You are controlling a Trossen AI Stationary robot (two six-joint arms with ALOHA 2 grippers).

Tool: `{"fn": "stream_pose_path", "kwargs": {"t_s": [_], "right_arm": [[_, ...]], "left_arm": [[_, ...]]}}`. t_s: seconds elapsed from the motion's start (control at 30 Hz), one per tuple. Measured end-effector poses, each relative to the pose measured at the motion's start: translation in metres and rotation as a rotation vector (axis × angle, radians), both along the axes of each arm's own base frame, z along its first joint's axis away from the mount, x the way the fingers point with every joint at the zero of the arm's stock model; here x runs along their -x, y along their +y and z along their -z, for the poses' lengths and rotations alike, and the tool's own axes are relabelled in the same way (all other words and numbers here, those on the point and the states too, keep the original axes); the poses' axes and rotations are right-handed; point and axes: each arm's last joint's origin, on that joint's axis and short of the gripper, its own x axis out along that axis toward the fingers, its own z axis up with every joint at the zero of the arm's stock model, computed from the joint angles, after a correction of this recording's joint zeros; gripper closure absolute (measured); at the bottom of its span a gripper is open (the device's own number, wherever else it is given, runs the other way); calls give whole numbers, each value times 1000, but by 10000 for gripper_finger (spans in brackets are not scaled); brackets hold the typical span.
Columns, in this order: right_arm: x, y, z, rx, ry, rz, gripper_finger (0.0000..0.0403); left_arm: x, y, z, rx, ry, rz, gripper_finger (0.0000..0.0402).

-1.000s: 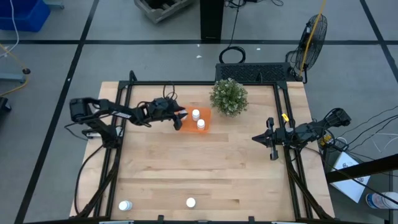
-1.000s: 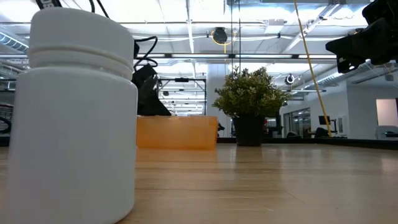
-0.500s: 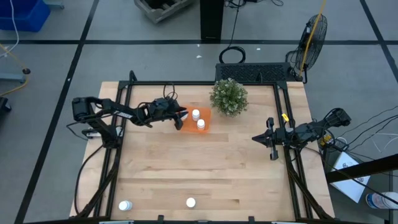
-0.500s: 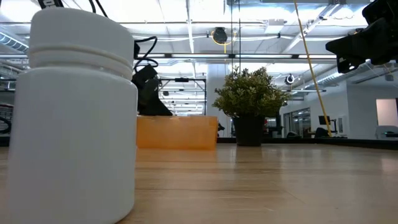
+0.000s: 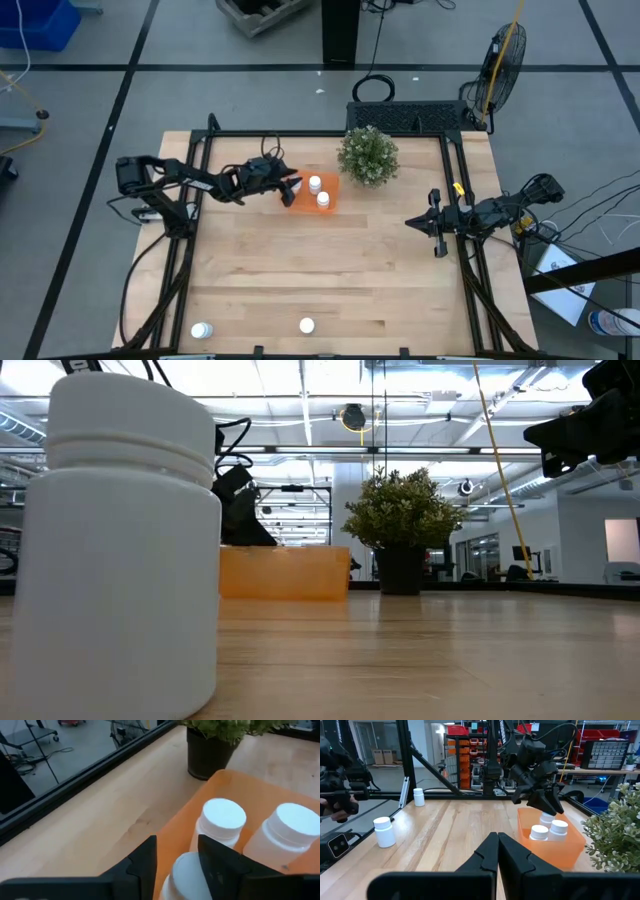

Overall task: Pick and place pill bottles into a basket
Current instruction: Put the white pill bottle into the orange bin

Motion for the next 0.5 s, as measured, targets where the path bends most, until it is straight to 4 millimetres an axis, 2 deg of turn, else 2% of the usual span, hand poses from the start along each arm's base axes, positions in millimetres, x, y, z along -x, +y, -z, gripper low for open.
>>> {"fn": "stream_pose_path", "kwargs": {"t_s": [0.33,0.5], "right_arm": [[0,0,0,0,0,0,403],[0,0,0,0,0,0,403]], "left_arm": [[4,-3,-19,-12,-57,-12,224],[11,-24,-38,55,-52,116,220]]}}
